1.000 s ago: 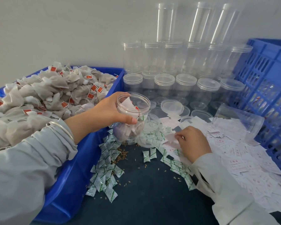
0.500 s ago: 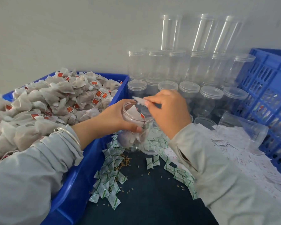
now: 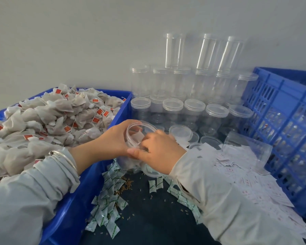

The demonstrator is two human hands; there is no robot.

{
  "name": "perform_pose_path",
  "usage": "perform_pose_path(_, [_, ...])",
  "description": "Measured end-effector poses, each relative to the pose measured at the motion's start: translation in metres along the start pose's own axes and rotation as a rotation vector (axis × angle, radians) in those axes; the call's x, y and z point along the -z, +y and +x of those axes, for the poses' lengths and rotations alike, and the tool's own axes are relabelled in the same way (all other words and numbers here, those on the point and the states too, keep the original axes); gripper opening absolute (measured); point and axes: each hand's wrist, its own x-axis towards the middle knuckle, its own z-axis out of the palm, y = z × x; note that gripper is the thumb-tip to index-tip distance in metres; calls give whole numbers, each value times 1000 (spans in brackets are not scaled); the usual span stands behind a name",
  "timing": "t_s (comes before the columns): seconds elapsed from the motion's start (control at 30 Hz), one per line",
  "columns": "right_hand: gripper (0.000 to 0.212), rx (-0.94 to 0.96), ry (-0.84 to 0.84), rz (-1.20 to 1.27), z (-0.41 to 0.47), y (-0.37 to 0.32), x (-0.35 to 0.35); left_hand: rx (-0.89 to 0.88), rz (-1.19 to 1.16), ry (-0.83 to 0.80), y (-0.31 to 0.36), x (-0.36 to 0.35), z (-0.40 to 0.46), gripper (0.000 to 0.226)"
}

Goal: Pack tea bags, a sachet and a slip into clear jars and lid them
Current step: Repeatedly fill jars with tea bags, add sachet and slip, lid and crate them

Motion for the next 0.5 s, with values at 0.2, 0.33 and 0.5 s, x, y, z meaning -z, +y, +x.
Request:
perform_pose_path(0.2, [31,138,211,205,-22,18,20,-16,-61,91,21,-7,-1,87])
perform_pose_path(0.33, [24,216,320,220,-39,36,45,-59,-130,117,53,-14,6,97])
perform_pose_path(0.5, [22,230,435,92,-70,66,85,-145,-192,159,107,-33,28,83])
